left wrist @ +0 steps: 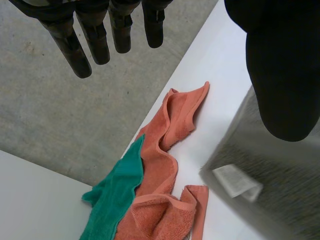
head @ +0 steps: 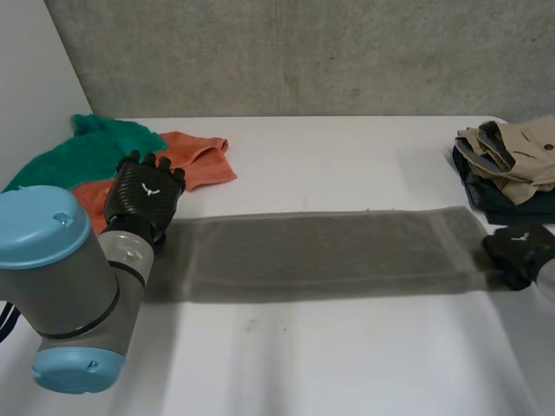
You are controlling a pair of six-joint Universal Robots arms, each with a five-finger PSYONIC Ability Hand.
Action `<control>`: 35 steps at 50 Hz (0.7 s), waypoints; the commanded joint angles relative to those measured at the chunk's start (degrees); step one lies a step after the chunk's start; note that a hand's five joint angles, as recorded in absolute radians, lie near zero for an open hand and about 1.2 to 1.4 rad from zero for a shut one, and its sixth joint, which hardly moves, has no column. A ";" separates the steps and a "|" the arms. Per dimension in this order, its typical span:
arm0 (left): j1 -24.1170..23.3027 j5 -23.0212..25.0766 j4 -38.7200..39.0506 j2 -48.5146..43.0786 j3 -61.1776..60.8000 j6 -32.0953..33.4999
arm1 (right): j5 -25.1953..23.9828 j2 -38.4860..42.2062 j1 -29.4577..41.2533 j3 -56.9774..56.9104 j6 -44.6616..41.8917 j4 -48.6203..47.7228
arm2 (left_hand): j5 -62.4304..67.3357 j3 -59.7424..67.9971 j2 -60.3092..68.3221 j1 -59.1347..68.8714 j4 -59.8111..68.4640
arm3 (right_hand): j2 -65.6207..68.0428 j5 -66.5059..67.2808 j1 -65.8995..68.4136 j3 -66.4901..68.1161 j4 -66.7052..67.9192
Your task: Fold the laundry.
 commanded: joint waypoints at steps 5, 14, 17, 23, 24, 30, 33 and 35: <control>-0.05 0.03 -0.74 4.56 -0.64 -0.07 | 11.74 -5.26 -7.21 -0.64 -13.40 -3.67 | -2.84 -2.09 -1.67 -0.95 -1.67 | 12.58 14.47 15.59 11.77 11.62; 0.04 0.03 -0.74 6.76 -1.69 -0.07 | 11.13 -11.59 6.73 -1.95 -10.37 -5.24 | -2.84 -2.09 -1.67 -0.95 -1.67 | 12.58 14.47 15.59 11.77 11.62; 0.12 -0.06 -0.74 6.76 -1.78 -0.15 | 10.17 -12.56 15.68 -3.01 -4.75 -8.31 | -2.84 -2.09 -1.67 -0.95 -1.67 | 12.58 14.47 15.59 11.77 11.62; -0.05 -0.32 -0.83 7.11 -2.05 -0.68 | 3.85 -12.30 32.40 -3.54 -0.95 -13.94 | -2.84 -2.09 -1.67 -0.95 -1.67 | 12.58 14.47 15.59 11.77 11.62; -0.22 -0.32 -0.83 7.46 -2.31 -0.94 | 1.40 -10.64 37.29 -3.63 -0.95 -15.00 | -2.84 -2.09 -1.67 -0.95 -1.67 | 12.58 14.47 15.59 11.77 11.62; -1.63 -0.23 -0.83 7.99 -3.01 -2.52 | -5.83 0.87 51.48 -5.56 -4.02 -15.18 | -2.84 -2.09 -1.67 -0.95 -1.67 | 12.58 14.47 15.59 11.77 11.62; -2.68 -0.32 -0.83 7.82 -3.01 -2.96 | -5.57 3.51 52.64 -5.82 -6.30 -15.71 | -2.84 -2.09 -1.67 -0.95 -1.67 | -2.01 -0.13 1.00 -2.82 -2.98; -3.12 -0.23 -0.83 7.64 -3.01 -2.97 | -4.26 3.70 52.55 -6.26 -6.66 -15.36 | -2.84 -2.09 -1.67 -0.95 -1.67 | -35.64 -33.76 -32.63 -36.45 -36.61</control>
